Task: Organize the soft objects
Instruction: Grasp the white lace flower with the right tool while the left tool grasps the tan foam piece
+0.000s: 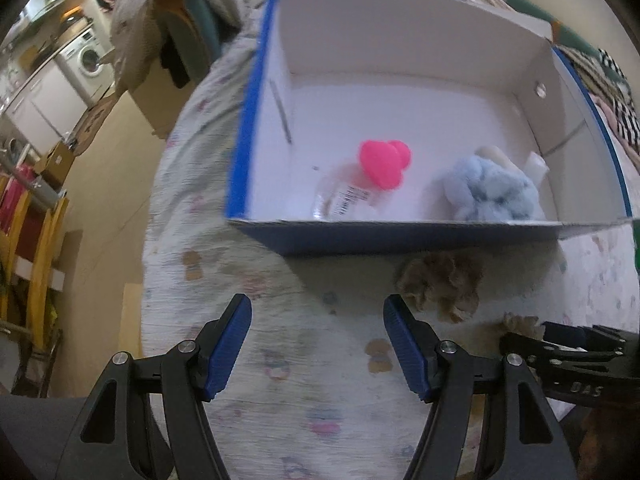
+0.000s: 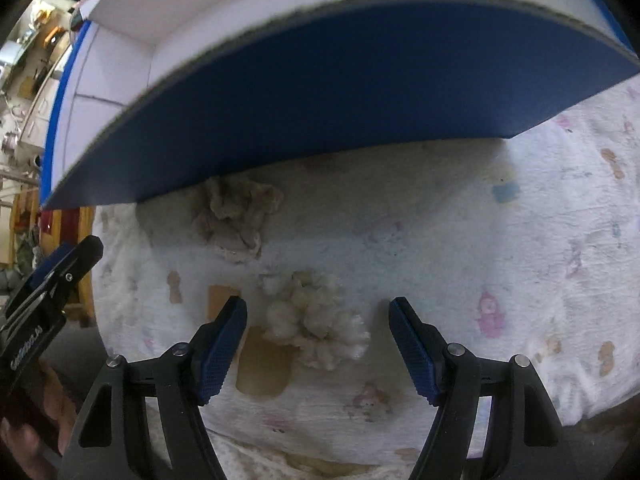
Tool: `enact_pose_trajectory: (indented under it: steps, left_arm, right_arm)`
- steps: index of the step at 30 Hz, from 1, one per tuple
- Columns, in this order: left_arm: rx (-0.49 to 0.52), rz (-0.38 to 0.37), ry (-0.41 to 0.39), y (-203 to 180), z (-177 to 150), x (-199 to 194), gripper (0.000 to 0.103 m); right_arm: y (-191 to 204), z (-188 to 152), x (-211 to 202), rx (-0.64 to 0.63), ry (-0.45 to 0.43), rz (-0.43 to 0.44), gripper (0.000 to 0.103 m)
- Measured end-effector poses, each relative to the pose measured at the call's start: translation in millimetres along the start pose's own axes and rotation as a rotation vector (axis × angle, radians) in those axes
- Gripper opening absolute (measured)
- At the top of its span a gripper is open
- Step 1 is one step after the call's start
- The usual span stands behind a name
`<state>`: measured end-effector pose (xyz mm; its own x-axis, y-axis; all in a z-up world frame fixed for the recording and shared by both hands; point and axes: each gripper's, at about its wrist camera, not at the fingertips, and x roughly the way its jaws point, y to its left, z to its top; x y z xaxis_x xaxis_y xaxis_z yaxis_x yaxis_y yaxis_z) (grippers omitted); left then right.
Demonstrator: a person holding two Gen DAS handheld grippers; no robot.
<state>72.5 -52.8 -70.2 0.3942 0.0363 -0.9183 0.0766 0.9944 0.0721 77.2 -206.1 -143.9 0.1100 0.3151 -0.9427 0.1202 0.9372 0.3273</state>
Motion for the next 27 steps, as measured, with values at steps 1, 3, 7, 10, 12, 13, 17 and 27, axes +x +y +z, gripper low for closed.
enact_pose_trajectory:
  steps: [1, 3, 7, 10, 12, 13, 17, 27]
  left_arm:
    - [0.008, -0.002, 0.005, -3, -1, 2, 0.066]
    - [0.032, -0.008, 0.023, -12, -2, 6, 0.066]
    - [0.056, -0.047, 0.075, -25, -6, 20, 0.066]
    - [0.068, -0.095, 0.111, -35, -8, 27, 0.066]
    - [0.078, -0.13, 0.128, -43, -10, 30, 0.066]
    - [0.084, -0.151, 0.138, -48, -10, 31, 0.066]
    - [0.112, -0.188, 0.212, -65, -15, 45, 0.065]
    - [0.101, -0.207, 0.316, -62, -18, 69, 0.01]
  right_arm:
    - [2, 0, 2, -0.011, 0.005, -0.007, 0.058]
    - [5, 0, 6, -0.035, 0.018, -0.028, 0.035]
    - [9, -1, 1, -0.081, -0.018, -0.053, 0.02]
    - [3, 0, -11, -0.079, -0.072, -0.066, 0.019]
    - [-5, 3, -18, -0.058, -0.101, -0.071, 0.019]
    - [-9, 4, -21, -0.047, -0.109, -0.071, 0.019]
    - [-21, 5, -24, -0.015, -0.117, -0.063, 0.019]
    - [-11, 6, -20, -0.021, -0.134, -0.055, 0.019]
